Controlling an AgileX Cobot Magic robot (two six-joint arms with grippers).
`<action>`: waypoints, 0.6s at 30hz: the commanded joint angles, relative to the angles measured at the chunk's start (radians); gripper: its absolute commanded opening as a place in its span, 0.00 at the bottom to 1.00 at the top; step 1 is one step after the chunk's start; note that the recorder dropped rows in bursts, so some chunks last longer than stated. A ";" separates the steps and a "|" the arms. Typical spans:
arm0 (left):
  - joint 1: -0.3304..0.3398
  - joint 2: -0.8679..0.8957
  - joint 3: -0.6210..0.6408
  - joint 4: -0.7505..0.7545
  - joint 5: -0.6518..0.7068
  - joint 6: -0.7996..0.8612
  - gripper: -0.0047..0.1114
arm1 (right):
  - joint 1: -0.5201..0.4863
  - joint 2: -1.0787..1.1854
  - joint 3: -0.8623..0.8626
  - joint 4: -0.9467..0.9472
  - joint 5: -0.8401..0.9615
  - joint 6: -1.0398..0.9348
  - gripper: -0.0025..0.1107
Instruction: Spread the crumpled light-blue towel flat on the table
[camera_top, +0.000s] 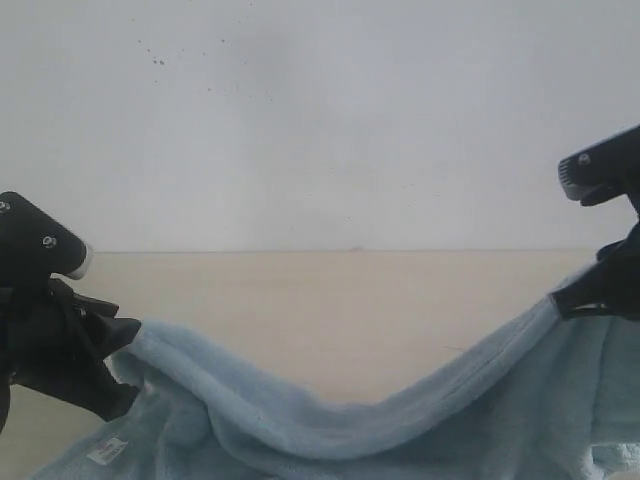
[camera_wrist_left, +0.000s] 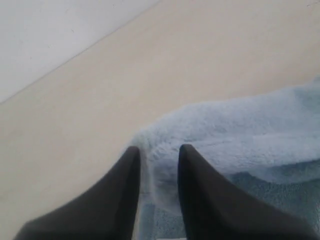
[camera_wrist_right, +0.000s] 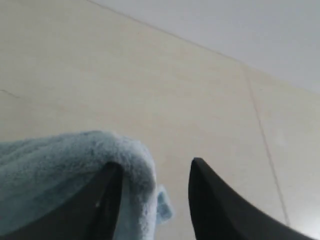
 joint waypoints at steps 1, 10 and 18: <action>0.003 -0.002 -0.005 -0.015 -0.017 -0.006 0.27 | -0.006 -0.003 -0.077 0.252 -0.040 -0.214 0.39; 0.003 -0.002 -0.005 -0.015 -0.017 -0.006 0.15 | -0.006 -0.003 -0.273 0.497 0.181 -0.584 0.39; 0.003 0.036 -0.005 -0.003 0.051 0.046 0.45 | -0.037 0.074 -0.274 0.623 0.273 -0.726 0.39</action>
